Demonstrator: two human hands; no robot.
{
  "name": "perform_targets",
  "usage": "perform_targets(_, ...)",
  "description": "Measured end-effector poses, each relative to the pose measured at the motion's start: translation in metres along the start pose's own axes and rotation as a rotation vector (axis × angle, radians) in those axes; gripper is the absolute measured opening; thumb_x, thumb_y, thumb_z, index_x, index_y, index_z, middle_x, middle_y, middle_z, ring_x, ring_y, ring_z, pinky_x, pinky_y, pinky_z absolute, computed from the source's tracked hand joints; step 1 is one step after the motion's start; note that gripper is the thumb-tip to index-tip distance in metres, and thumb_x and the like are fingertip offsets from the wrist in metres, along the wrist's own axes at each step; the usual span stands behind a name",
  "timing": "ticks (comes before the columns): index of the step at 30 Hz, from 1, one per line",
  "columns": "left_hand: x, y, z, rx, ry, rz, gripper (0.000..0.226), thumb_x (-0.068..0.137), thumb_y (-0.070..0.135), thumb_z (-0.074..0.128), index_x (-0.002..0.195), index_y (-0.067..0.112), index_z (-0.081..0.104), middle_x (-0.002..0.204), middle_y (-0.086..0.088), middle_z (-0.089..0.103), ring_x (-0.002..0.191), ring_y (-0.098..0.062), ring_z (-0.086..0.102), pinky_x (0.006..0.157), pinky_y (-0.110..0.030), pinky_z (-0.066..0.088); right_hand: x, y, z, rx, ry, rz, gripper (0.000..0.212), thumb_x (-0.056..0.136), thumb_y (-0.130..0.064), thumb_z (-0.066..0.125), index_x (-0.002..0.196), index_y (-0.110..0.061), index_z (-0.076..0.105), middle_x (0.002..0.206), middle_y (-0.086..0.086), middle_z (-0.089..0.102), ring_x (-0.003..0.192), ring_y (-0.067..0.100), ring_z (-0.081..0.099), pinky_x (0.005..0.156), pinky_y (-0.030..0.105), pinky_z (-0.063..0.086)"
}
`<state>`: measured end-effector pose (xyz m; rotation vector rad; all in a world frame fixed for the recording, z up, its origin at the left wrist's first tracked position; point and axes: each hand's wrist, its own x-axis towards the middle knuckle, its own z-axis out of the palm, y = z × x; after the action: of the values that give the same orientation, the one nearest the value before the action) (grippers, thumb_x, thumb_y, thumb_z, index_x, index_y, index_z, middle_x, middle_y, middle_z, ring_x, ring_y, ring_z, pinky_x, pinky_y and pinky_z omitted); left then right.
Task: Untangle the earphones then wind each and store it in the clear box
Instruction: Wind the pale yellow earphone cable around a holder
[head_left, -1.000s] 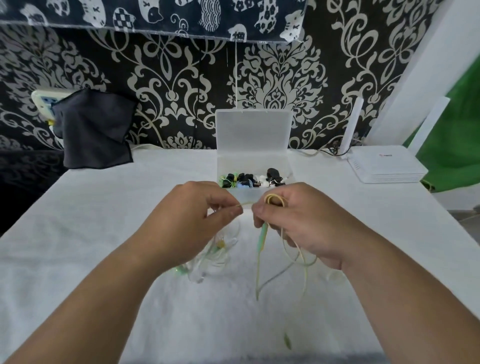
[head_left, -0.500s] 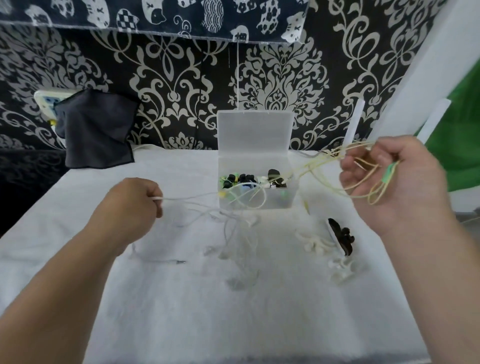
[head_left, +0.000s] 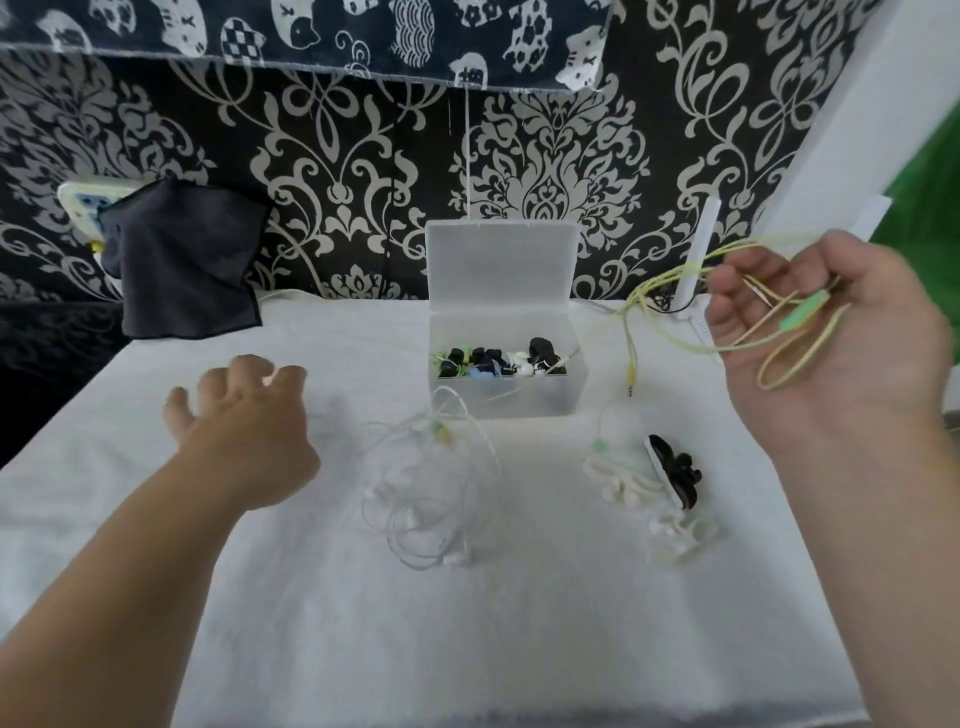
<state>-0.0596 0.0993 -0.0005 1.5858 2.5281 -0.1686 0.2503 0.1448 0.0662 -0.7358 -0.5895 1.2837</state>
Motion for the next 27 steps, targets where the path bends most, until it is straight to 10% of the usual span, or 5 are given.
perform_targets(5,-0.023,0.028,-0.003,-0.628,-0.002,0.600,0.081,0.082,0.013,0.072,0.145,0.046,0.033,0.145,0.030,0.034,0.107,0.003,0.057,0.083,-0.012,0.045,-0.014,0.001,0.013,-0.038,-0.277,0.108,0.025,0.076,-0.027,0.049,0.055,-0.017,0.039,0.073,0.010,0.070,0.069,0.025,0.069,0.063,0.026,0.055)
perform_targets(8,-0.035,0.048,0.001,-0.820,-0.011,0.755,0.070,0.080,0.047,0.077,0.141,0.048,0.042,0.135,0.031,0.053,0.123,0.011,0.049,0.098,-0.010,0.039,-0.020,0.004,0.020,-0.019,-0.432,0.188,0.032,0.084,-0.027,0.044,0.053,-0.016,0.042,0.079,0.011,0.073,0.075,0.025,0.072,0.066,0.029,0.058)
perform_targets(12,-0.037,0.060,0.009,-0.718,-0.064,0.703,0.012,0.089,0.040,0.068,0.101,0.042,0.069,0.095,0.025,0.069,0.090,0.010,0.061,0.075,-0.007,0.042,-0.019,0.003,0.018,0.111,-0.598,0.230,0.037,0.092,-0.026,0.042,0.058,-0.012,0.049,0.090,0.014,0.074,0.088,0.028,0.073,0.077,0.033,0.060)
perform_targets(16,-0.027,0.051,0.013,-0.582,-0.074,0.573,0.022,0.100,0.029,0.054,0.088,0.030,0.073,0.081,0.011,0.069,0.055,0.005,0.054,0.050,-0.012,0.039,-0.007,-0.006,0.007,0.314,-0.709,0.249,0.036,0.096,-0.020,0.046,0.066,-0.003,0.055,0.101,0.020,0.072,0.101,0.034,0.070,0.088,0.041,0.057)
perform_targets(27,-0.016,0.023,0.006,-0.609,-0.131,0.484,0.030,0.102,0.045,0.038,0.101,0.038,0.067,0.095,0.015,0.067,0.092,-0.005,0.064,0.085,-0.027,0.051,-0.011,-0.006,0.006,0.272,-0.388,0.139,0.031,0.090,-0.024,0.047,0.062,-0.012,0.045,0.089,0.011,0.072,0.088,0.026,0.073,0.077,0.034,0.058)
